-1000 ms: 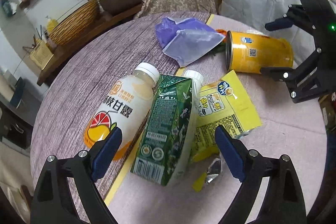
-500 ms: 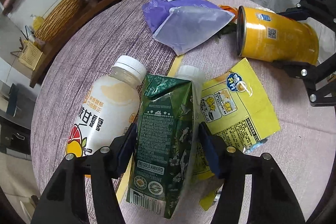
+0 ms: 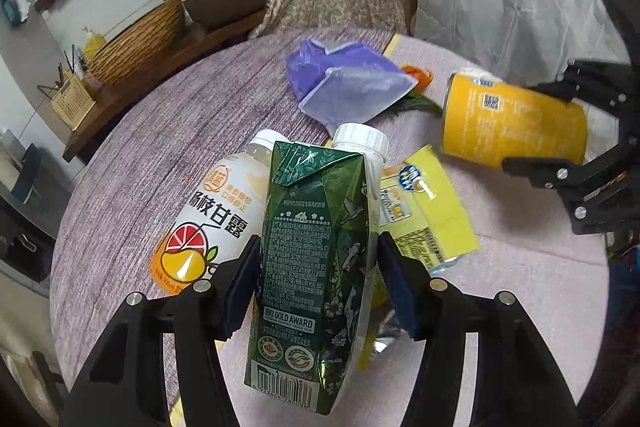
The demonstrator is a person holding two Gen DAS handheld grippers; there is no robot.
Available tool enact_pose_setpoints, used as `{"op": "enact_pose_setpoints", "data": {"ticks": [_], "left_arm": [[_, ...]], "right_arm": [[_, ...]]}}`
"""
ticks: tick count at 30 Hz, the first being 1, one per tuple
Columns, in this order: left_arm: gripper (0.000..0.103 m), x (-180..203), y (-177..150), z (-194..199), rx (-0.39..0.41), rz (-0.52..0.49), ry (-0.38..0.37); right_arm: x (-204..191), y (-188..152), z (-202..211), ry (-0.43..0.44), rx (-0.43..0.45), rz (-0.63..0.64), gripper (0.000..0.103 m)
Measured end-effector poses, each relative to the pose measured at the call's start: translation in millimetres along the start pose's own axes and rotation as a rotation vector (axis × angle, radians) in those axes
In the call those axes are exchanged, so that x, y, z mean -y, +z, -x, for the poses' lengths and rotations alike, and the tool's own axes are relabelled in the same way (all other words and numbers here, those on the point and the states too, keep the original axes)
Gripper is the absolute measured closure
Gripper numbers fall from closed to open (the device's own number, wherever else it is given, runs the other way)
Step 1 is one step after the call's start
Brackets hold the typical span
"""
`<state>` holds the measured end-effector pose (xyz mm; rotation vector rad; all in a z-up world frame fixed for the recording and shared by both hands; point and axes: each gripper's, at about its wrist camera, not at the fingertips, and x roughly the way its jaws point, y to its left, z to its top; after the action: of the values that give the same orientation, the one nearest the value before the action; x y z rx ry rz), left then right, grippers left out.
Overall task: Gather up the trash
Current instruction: 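Grasp the green drink carton with the left tool while the right tool grasps the yellow can, then carry the carton and can over the black bin and open both tools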
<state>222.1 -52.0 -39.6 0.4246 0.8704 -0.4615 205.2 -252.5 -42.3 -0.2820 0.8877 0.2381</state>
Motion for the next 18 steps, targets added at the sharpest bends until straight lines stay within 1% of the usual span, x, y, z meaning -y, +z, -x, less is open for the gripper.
{"op": "enact_pose_setpoints", "data": {"ticks": [4, 7, 8, 11, 14, 18], "left_arm": [[0.045, 4, -4, 17, 0.056, 0.05, -0.047], [0.045, 13, -4, 27, 0.092, 0.063, -0.062], [0.045, 17, -3, 31, 0.108, 0.071, -0.079], [0.045, 31, 4, 38, 0.153, 0.083, -0.126], [0.045, 50, 13, 42, 0.193, 0.094, -0.172], [0.045, 84, 27, 35, 0.215, 0.089, -0.23]], "right_arm": [[8, -11, 19, 0.065, 0.065, -0.085, 0.035], [9, -22, 31, 0.074, 0.107, -0.134, 0.035], [10, -26, 35, 0.075, 0.12, -0.151, 0.035], [17, -41, 50, 0.059, 0.173, -0.205, 0.035], [32, -58, 62, 0.038, 0.217, -0.274, 0.035], [67, -88, 73, -0.038, 0.257, -0.399, 0.035]]}}
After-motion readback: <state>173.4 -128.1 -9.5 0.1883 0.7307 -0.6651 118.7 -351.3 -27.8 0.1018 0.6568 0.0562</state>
